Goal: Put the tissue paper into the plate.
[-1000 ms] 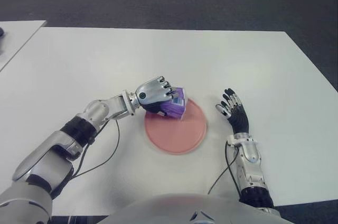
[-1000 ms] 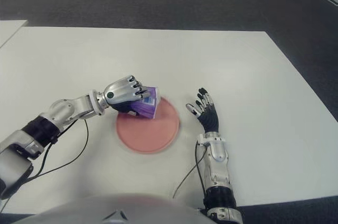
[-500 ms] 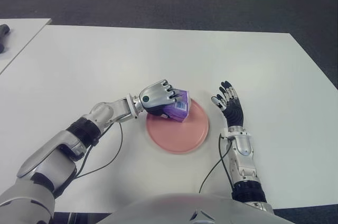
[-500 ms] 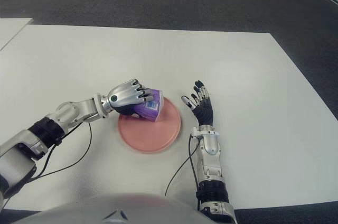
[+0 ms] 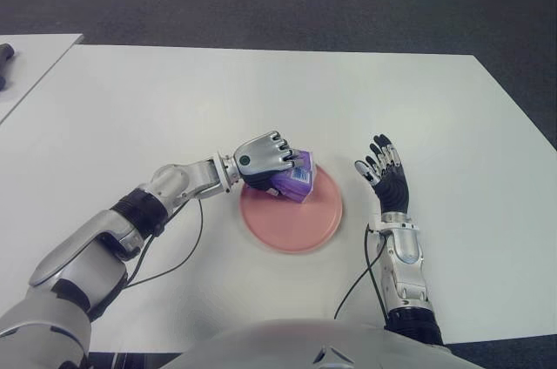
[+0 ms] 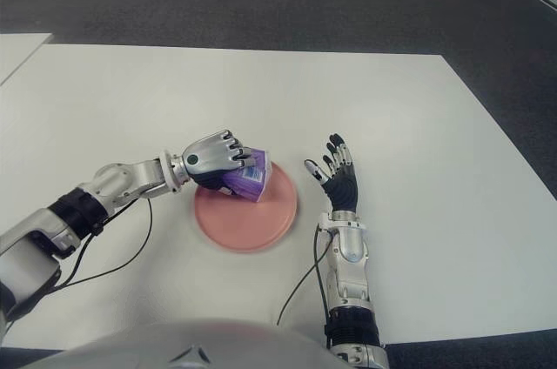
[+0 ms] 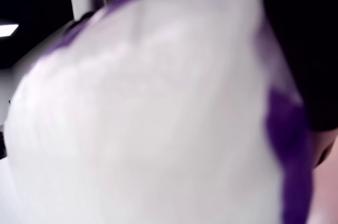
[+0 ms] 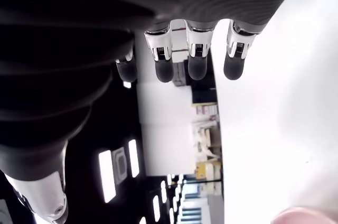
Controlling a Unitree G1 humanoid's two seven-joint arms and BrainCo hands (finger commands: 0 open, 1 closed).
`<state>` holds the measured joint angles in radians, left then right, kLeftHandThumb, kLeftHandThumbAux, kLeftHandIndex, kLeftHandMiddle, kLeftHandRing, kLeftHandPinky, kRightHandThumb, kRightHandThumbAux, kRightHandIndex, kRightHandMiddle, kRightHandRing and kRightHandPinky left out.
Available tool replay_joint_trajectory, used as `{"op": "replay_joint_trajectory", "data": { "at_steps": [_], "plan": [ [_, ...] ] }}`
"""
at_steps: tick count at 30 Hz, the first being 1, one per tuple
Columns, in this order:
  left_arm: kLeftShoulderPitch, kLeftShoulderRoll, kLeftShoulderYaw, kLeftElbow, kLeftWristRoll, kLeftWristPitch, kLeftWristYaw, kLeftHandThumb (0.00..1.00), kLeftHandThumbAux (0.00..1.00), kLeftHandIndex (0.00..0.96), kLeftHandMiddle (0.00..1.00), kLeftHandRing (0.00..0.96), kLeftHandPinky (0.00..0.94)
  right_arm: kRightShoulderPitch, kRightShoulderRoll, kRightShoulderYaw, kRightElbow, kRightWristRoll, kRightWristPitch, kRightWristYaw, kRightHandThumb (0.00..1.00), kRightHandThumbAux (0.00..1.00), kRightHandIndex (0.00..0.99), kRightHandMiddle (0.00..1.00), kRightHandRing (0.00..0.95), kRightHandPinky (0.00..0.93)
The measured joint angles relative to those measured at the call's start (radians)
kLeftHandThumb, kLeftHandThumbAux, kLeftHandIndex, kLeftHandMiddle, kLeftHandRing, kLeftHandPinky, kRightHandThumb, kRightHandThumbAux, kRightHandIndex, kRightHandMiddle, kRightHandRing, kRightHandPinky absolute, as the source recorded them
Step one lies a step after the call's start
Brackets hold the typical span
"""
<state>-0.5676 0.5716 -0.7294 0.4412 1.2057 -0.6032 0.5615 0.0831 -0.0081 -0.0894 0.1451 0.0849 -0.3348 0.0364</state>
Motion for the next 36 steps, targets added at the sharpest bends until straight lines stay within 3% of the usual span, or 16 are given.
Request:
{"op": "replay_joint_trajectory", "data": {
  "at_steps": [15,28,33,35,36],
  "plan": [
    [0.047,0.004,0.013,-0.045,-0.114,-0.077,-0.044,0.747,0.694,0.444,0.829,0.835,0.821,0.0,-0.004,-0.006,-0.004,0.001,0.043,0.001,0.0,0.696,0.0,0.0,0.0,0.025],
    [0.09,-0.017,0.048,-0.091,-0.351,-0.213,-0.275,0.747,0.694,0.445,0.807,0.813,0.775,-0.007,-0.004,-0.009,0.029,0.0,0.041,0.001,0.0,0.709,0.0,0.0,0.0,0.018],
    [0.103,-0.02,0.064,-0.114,-0.389,-0.231,-0.351,0.714,0.699,0.437,0.741,0.721,0.679,-0.016,-0.006,-0.012,0.057,0.001,0.04,0.001,0.004,0.722,0.0,0.0,0.0,0.018],
    [0.092,-0.036,0.062,-0.085,-0.374,-0.231,-0.353,0.697,0.703,0.429,0.604,0.568,0.537,-0.019,-0.007,-0.014,0.064,0.001,0.04,0.001,0.008,0.733,0.0,0.0,0.0,0.019],
    [0.084,-0.046,0.059,-0.068,-0.367,-0.233,-0.349,0.695,0.704,0.428,0.584,0.547,0.517,-0.021,-0.008,-0.016,0.068,0.001,0.04,0.001,0.009,0.734,0.0,0.0,0.0,0.019]
  ]
}}
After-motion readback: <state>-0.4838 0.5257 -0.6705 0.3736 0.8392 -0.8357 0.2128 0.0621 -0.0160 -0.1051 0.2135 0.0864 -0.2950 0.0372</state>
